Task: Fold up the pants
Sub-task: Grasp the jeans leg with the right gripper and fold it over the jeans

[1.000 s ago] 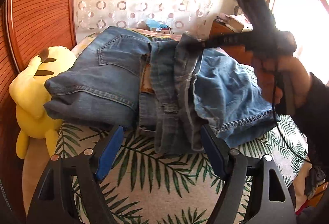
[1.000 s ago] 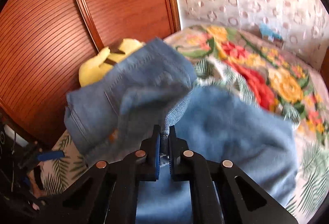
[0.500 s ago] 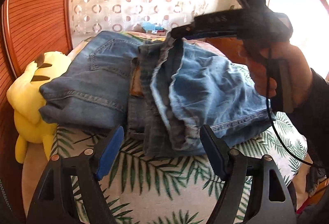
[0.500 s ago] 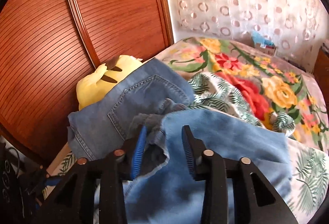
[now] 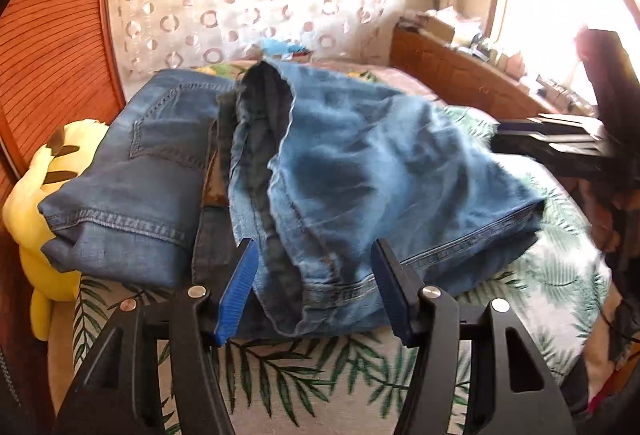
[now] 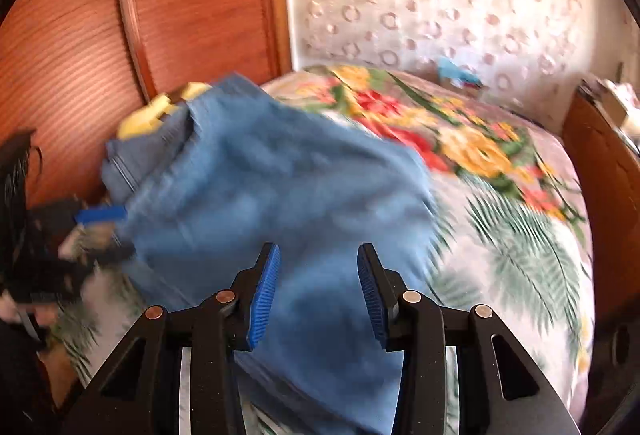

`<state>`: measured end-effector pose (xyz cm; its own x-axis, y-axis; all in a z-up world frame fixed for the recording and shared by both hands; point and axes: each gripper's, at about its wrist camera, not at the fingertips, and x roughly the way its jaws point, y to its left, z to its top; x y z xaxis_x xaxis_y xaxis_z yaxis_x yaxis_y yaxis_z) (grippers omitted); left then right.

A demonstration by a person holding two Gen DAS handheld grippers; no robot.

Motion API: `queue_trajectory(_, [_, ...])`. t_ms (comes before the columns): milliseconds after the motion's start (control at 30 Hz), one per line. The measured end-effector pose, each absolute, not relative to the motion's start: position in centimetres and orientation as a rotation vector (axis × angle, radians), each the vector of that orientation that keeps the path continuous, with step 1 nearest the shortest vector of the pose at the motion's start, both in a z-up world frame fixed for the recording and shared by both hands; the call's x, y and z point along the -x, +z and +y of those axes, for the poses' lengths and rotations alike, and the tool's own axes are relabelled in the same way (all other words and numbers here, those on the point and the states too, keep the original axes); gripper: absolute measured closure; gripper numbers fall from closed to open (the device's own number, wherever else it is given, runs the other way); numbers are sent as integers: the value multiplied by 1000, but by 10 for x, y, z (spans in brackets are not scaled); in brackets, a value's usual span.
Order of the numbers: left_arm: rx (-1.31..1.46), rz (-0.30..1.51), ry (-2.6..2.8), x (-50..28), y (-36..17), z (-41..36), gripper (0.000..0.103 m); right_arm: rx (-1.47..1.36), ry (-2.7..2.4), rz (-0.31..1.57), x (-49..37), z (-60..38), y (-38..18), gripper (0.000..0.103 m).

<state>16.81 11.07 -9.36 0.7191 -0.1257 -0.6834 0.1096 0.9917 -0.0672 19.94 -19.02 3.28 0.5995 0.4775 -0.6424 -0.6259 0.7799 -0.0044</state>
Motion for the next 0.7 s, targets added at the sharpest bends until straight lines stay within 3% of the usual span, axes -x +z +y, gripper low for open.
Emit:
queue_trajectory(267, [27,792,-102,-172,-107,116,43,159,584,798,-202,-224,-11,49])
queue_trajectory(533, [34,799,-91,-174,-111,118,43,114,624,862,-214,-216,-26,49])
queue_trajectory(700, [39,801,-86,-173,-108,117,43,111,676,835,-213,-218,-24,87])
